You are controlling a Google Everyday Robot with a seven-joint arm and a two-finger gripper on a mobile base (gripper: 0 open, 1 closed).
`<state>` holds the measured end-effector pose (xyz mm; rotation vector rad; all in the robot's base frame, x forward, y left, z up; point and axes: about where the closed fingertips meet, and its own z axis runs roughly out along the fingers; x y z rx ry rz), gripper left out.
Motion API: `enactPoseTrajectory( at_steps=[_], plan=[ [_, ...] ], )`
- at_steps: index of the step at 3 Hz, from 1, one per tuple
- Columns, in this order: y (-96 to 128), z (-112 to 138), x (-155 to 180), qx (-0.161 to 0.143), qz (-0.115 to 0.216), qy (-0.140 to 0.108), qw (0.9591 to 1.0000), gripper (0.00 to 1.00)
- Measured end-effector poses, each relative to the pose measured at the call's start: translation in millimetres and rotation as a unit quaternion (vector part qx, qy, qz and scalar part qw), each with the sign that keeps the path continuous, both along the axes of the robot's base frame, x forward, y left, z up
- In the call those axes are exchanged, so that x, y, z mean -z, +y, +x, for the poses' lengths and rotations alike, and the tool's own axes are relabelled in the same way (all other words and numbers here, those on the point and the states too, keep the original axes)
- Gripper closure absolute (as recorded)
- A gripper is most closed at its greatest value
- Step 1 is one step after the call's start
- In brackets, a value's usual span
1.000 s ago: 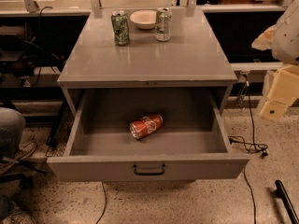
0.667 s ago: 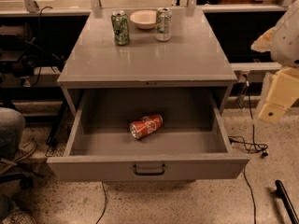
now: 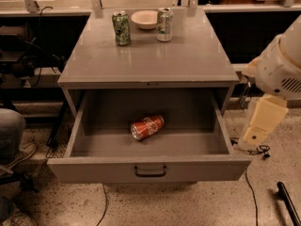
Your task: Close top drawer
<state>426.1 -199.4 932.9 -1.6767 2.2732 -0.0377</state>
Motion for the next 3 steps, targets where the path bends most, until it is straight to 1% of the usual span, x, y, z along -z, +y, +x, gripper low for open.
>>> enactPoseTrajectory(
  at_steps=[1, 3],
  plan=[
    [2.6, -14.7, 35.9, 0.027, 0.008, 0.027, 0.9992, 0.0],
    [1.7, -20.9, 52.7, 0.035, 0.0, 0.046, 0.9983, 0.0]
  ],
)
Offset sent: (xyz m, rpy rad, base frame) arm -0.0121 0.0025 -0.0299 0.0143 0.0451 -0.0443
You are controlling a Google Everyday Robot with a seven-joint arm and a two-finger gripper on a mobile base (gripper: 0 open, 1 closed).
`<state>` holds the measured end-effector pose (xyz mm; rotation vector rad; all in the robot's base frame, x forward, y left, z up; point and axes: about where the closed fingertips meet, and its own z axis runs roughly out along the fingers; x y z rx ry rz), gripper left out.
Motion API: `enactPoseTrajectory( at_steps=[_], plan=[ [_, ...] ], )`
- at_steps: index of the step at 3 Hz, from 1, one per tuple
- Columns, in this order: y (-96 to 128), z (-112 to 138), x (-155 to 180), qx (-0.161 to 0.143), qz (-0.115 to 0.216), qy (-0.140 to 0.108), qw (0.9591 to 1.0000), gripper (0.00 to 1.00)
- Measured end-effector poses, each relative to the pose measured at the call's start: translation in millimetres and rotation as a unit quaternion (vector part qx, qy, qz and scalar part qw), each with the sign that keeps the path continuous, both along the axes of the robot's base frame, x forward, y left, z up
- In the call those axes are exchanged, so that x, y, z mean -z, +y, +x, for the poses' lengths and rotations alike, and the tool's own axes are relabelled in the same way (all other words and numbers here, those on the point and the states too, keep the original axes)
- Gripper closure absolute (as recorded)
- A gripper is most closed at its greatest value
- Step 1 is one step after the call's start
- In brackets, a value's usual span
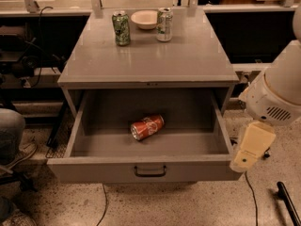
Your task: Close top drawer
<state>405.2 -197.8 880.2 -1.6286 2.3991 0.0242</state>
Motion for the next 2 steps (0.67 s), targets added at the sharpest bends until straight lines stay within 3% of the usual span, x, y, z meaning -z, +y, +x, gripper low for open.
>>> enactPoseTrajectory(
  at_steps=[1, 2],
  plan=[
    [-6.7, -12.3, 34.7, 0.028, -0.013, 0.034, 0.9989, 0.0],
    [-13.9, -34.4, 84.7, 0.066, -0.007, 0.083, 0.9944, 0.03]
  ],
)
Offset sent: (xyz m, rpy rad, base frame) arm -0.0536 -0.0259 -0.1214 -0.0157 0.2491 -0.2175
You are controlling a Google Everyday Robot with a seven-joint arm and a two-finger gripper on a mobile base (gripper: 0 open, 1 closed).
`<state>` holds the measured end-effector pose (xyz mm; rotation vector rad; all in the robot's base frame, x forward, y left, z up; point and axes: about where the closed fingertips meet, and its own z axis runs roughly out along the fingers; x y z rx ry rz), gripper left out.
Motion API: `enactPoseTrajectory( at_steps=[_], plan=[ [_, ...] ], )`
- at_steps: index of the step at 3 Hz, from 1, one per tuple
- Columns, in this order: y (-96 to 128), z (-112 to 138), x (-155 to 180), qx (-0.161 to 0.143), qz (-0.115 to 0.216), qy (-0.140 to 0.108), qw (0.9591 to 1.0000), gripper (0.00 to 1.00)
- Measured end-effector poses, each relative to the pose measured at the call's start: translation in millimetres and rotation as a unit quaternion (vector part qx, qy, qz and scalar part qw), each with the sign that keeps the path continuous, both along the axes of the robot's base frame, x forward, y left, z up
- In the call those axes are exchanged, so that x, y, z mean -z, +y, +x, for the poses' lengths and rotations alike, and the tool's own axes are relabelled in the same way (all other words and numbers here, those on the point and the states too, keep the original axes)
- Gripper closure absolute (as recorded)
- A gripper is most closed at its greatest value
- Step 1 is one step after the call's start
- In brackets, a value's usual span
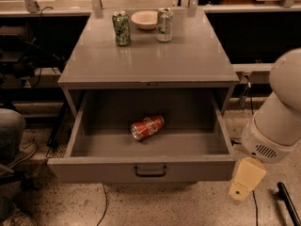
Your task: Close top drawer
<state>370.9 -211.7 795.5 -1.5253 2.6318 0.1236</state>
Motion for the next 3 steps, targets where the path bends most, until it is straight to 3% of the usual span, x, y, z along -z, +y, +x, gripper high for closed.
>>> enactPoseTrajectory(
  at_steps=[1, 2, 3],
  plan=[
    [8.8, -8.9, 43.8, 0.009, 0.025, 0.027, 0.9993, 0.34],
    [16.9, -6.8, 61.5, 0.006, 0.037, 0.029, 0.9989, 0.56],
    [24.3, 9.1, 97.5, 0.006, 0.04, 0.027, 0.9988, 0.88]
  ],
)
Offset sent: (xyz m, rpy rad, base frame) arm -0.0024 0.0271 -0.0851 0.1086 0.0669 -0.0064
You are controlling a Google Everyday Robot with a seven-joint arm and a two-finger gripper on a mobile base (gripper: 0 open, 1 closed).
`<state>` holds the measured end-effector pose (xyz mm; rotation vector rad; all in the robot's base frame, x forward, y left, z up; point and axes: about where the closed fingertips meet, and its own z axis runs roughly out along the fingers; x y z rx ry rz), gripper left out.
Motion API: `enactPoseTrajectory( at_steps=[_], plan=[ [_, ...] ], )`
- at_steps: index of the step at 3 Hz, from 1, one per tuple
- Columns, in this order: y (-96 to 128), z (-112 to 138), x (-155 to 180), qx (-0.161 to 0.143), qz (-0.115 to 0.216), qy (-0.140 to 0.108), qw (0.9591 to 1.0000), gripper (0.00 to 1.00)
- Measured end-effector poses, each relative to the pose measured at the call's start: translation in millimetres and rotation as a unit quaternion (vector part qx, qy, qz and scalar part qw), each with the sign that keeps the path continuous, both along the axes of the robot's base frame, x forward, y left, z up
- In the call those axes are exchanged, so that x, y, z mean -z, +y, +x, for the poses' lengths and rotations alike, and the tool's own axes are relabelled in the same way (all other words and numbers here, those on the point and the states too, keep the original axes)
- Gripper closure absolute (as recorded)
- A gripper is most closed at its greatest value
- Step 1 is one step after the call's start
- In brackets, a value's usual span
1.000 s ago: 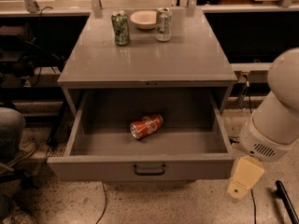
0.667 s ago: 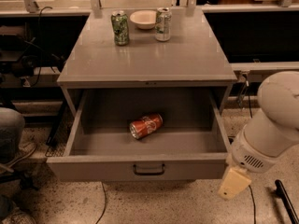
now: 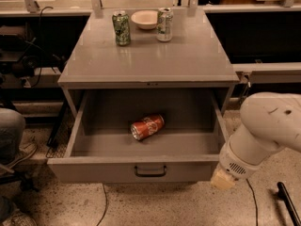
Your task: Close top drawer
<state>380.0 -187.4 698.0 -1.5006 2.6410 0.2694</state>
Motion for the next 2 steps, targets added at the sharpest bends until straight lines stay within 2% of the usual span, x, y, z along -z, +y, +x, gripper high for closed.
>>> enactPoseTrajectory(
  at_steps=[1, 2],
  plan=[
    [3.5, 18.4, 25.2, 0.009, -0.002, -0.018, 0.9998, 1.0],
    [6.1, 40.2, 44.6, 0.025, -0.003, -0.039, 0.9989, 1.0]
  ],
)
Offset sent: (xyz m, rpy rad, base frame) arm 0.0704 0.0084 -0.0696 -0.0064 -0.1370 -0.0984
